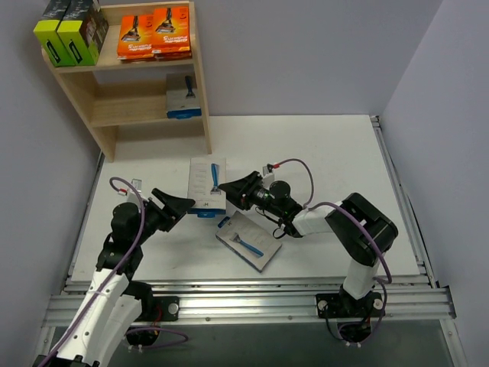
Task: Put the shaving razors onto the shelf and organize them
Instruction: Pass the shaving razor from the right arm to the left
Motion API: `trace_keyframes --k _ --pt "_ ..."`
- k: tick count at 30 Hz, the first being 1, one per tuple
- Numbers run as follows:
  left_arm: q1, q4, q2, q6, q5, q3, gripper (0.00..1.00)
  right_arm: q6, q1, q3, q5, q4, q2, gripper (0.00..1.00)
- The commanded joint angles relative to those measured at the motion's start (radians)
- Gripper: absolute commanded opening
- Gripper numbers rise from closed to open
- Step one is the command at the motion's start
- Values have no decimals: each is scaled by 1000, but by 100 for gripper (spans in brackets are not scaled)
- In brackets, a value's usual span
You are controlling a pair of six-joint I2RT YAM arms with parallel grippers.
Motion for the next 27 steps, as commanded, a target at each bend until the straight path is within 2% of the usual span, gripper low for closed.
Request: trace_keyframes --k 1,4,13,20,23,24,27 --pt "36 129 -20 -83 57 -46 75 42 -1 41 -22 264 17 0" --pt "49 184 -11 -118 89 -61 72 47 0 47 -21 280 25 0" --pt "51 246 13 -164 121 -89 73 35 11 65 -18 271 32 0" --pt "54 231 10 -174 131 -104 72 50 20 68 -16 306 54 0" --pt "57 227 0 -181 120 -110 55 50 22 64 -15 314 54 0" --pt "63 224 -6 -183 120 -110 46 52 23 59 -15 315 54 0" --pt "75 220 -9 -169 117 -107 43 50 23 51 -15 318 52 0"
